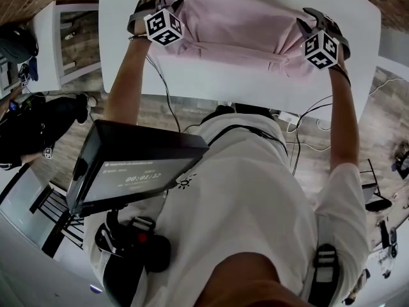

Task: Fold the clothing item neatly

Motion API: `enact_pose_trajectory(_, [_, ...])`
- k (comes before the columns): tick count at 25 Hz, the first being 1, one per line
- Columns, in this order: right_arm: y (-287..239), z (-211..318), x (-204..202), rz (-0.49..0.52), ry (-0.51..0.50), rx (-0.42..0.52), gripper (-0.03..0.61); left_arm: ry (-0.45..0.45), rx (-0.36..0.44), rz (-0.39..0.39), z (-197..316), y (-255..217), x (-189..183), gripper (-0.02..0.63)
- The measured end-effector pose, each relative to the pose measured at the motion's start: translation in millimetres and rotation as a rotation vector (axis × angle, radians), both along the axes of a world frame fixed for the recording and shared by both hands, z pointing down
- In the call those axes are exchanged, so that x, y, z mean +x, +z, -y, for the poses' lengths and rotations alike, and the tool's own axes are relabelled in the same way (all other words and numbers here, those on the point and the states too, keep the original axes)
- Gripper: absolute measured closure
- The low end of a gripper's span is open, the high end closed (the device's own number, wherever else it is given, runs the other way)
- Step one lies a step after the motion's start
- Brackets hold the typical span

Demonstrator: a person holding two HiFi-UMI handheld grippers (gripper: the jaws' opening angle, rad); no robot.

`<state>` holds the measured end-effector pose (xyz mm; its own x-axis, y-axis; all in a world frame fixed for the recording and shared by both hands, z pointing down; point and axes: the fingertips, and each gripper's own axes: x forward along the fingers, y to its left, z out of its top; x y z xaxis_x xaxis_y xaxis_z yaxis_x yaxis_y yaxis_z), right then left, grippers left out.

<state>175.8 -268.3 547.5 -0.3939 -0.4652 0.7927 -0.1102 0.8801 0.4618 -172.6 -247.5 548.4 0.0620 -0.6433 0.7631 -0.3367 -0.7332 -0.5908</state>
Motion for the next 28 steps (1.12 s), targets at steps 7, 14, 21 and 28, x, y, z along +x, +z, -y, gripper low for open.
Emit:
enact_pose_trajectory(7, [-28.3,-24.5,-49.5,0.132,0.078,0.045,0.574,-0.012,-0.001,-0.169,-18.8,-25.8,54.1,0.612])
enact_pose_trajectory(14, [28.9,-14.2,-48.2,0.025,0.142,0.041,0.574,-0.2,-0.054,-0.12,-10.2,35.2,29.6,0.612])
enact_pose_trajectory(21, [34.0,-11.2,-47.4,0.085,0.142,0.031,0.574,-0.213,0.016,-0.148,-12.5,39.9,26.5,0.612])
enact_pose_trajectory(28, [0.6,-24.9,-48.0,0.142,0.19,0.048,0.574,-0.185,0.114,-0.196,-35.9,-1.4,38.7,0.612])
